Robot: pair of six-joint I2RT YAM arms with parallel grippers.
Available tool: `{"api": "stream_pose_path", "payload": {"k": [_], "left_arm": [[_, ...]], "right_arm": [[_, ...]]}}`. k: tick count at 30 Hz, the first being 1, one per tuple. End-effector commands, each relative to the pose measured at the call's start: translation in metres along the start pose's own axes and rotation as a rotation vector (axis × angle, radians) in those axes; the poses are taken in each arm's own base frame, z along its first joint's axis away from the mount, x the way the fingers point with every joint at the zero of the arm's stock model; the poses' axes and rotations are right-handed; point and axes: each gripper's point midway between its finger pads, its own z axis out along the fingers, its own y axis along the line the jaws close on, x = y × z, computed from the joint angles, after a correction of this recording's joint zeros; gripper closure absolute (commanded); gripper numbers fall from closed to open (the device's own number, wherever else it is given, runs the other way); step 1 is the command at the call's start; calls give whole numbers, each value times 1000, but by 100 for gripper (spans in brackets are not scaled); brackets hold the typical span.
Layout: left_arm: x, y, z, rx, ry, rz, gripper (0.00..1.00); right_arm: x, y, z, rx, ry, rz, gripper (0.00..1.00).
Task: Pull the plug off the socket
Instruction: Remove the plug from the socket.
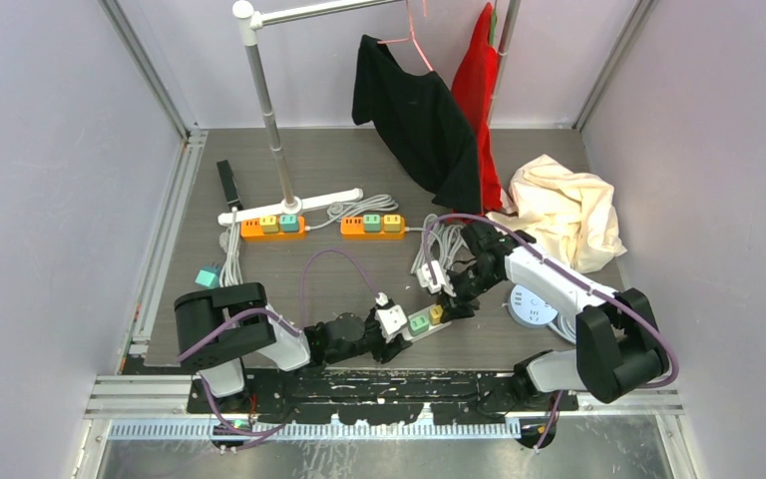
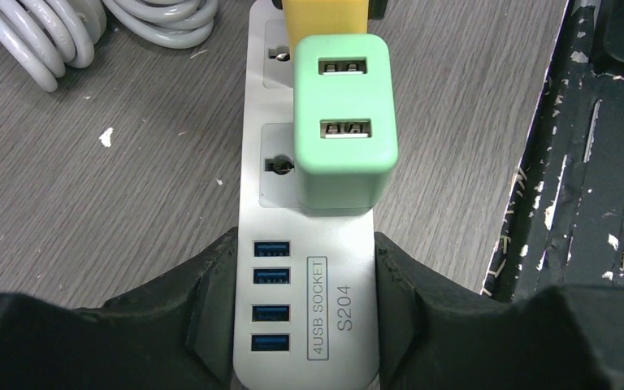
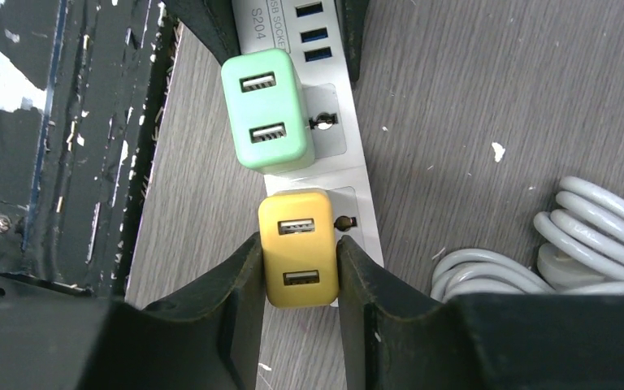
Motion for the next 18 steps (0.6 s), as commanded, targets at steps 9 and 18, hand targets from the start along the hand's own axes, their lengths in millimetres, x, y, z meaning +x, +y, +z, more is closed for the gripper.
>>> {"api": "stream_pose_path", "payload": {"k": [9,18], "left_arm": [[15,-5,-2,19,91,-6,100],[24,-8,-2,34,131,-23,100]], "right_arm": [[-32,15,3,-67,-133,-81,99],[-18,-8,-25,48,-132,33,99]]}}
